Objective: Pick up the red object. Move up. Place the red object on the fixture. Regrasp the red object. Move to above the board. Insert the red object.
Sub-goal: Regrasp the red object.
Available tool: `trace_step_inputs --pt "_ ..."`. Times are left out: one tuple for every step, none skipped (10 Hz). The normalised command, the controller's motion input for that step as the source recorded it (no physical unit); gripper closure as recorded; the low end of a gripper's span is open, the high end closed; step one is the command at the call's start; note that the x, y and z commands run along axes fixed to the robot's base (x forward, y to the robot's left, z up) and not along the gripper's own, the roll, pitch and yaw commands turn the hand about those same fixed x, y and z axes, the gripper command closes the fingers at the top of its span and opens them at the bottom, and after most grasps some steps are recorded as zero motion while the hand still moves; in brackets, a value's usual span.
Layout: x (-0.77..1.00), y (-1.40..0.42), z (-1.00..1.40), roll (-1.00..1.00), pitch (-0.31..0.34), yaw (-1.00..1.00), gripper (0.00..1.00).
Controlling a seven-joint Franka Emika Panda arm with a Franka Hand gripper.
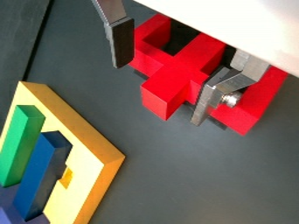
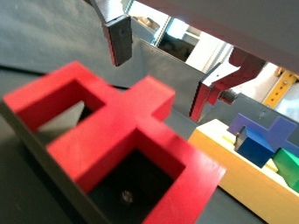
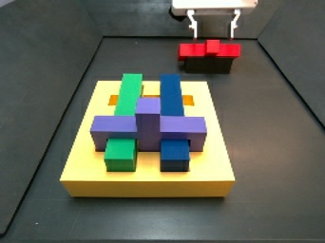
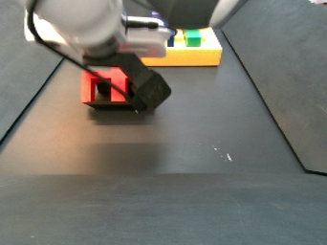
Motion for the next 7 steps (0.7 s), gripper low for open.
trace_step_inputs --pt "0.06 0.00 0.23 0.74 -0.083 0.00 0.00" --pt "0.00 -0.01 0.08 0.91 0.000 0.03 0.00" --pt "0.00 0.00 0.12 0.83 0.011 0.05 0.00" --pt "0.00 0.00 0.17 0.66 0.000 0.08 0.00" --pt "0.03 0.00 0.11 0.60 0.000 0.10 0.00" --pt "0.13 0.00 0.20 0.31 -0.083 0.12 0.00" --pt "0.15 0.00 0.16 0.27 -0.206 0.11 0.00"
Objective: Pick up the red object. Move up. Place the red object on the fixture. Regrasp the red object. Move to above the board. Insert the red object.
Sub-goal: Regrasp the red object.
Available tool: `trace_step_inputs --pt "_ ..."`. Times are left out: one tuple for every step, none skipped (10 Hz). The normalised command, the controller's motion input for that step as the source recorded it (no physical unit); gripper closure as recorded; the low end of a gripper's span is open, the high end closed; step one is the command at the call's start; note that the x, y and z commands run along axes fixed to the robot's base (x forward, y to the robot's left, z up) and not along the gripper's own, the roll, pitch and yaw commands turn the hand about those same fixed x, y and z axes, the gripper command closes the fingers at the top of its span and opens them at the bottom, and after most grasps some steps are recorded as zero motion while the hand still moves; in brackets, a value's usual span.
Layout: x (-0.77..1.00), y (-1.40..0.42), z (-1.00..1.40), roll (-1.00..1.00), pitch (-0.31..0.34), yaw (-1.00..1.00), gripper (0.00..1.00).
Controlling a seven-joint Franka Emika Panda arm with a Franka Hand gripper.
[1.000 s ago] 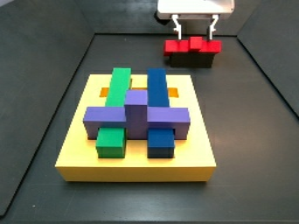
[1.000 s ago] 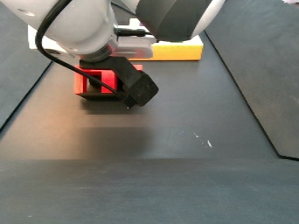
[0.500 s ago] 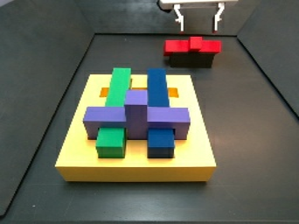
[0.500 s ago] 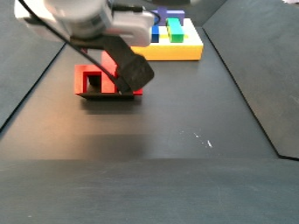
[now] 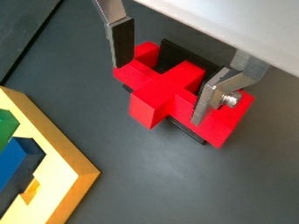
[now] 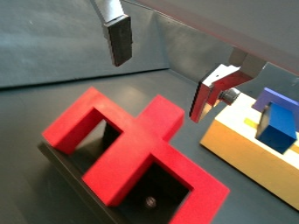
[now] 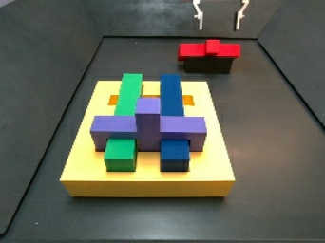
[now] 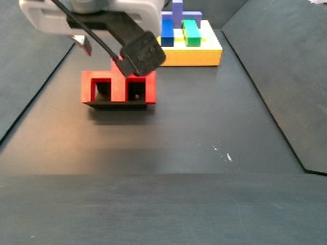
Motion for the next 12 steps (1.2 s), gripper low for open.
trace_step_inputs --pt "0.14 0.00 0.11 0.39 -0.214 0.08 0.00" --pt "0.05 0.00 0.04 0.45 -0.203 0.07 0.00" --pt "0.00 0.05 0.00 0.59 -0.151 0.00 0.00" --pt "-0.07 0.04 0.00 0.94 0.000 0.00 0.00" --pt "-0.15 0.00 -0.03 1.00 0.020 0.00 0.00" --pt "-0.16 0.00 -0.01 1.00 0.029 0.00 0.00" --pt "-0.08 0.00 -0.10 1.00 0.000 0.03 0.00" --pt "-0.02 -0.03 -0.16 1.00 0.000 0.07 0.00" --pt "0.00 -0.05 -0.17 1.00 0.000 0.06 0.00" --pt "0.00 -0.07 -0.20 1.00 0.000 0.07 0.00" --pt "0.00 -0.04 -0.17 1.00 0.000 0.06 0.00" --pt "0.00 0.00 -0.09 1.00 0.000 0.03 0.00"
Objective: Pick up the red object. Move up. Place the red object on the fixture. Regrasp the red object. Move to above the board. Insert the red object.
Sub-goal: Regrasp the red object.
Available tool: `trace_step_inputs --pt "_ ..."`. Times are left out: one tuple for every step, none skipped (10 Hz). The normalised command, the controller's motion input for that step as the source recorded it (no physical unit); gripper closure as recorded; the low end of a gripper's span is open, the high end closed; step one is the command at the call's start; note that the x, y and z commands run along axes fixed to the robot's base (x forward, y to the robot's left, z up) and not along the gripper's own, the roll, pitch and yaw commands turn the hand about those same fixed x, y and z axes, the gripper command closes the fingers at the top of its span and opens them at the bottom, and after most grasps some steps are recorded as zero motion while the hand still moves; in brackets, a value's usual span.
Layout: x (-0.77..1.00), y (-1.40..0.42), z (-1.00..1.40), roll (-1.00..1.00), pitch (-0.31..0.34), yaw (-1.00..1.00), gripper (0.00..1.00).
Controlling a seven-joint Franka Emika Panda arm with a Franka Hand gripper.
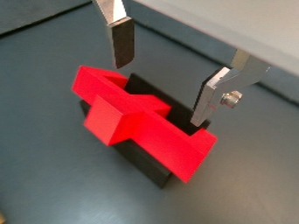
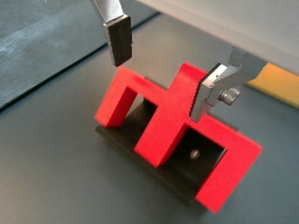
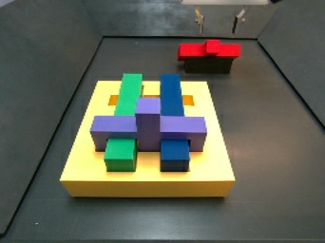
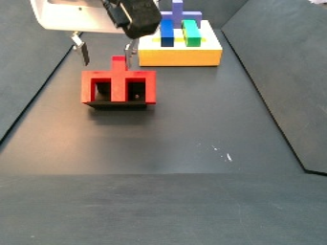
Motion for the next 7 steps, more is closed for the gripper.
trace_step_inputs --pt "0.00 0.00 -0.07 1.00 0.000 0.04 0.00" --pt "0.00 0.00 -0.07 1.00 0.000 0.04 0.00" --pt "0.00 0.00 -0.05 1.00 0.000 0.06 0.00" --pt "-0.14 -0.12 0.00 1.00 -0.020 0.14 0.00" --pt "-0.20 -0.21 0.00 1.00 -0.183 0.23 0.00" --pt "-0.03 -0.23 0.03 1.00 -0.169 0.12 0.00" --pt "-0.01 -0.27 0.01 1.00 -0.077 0.06 0.00"
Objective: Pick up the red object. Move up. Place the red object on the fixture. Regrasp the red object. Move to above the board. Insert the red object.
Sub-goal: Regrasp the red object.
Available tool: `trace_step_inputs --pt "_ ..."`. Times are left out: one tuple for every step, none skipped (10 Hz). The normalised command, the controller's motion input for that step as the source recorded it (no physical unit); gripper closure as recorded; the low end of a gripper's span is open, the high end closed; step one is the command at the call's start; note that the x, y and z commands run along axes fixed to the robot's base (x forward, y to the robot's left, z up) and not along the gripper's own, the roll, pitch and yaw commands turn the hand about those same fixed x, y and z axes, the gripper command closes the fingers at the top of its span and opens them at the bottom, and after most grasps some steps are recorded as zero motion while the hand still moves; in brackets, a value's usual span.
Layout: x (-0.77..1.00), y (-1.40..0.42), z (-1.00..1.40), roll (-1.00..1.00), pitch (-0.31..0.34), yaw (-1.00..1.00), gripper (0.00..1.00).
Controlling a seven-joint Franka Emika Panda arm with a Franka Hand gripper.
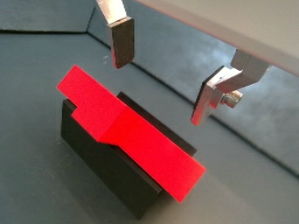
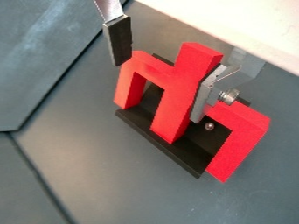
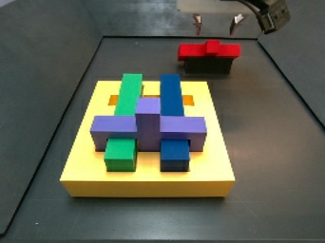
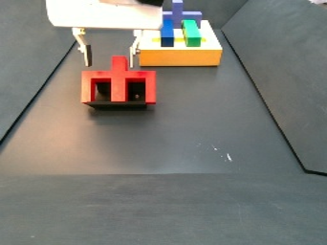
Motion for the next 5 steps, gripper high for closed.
trace_step_inputs --pt "-0.10 -0.29 0.00 1.00 -0.054 0.11 0.00" --pt "-0.09 -0.26 0.00 1.00 -0.046 0.11 0.00" --pt "-0.04 -0.27 0.00 1.00 -0.017 0.09 0.00" --pt "-0.02 -0.27 0.00 1.00 0.000 0.09 0.00" --pt "-0.03 -0.30 0.00 1.00 0.000 0.09 0.00"
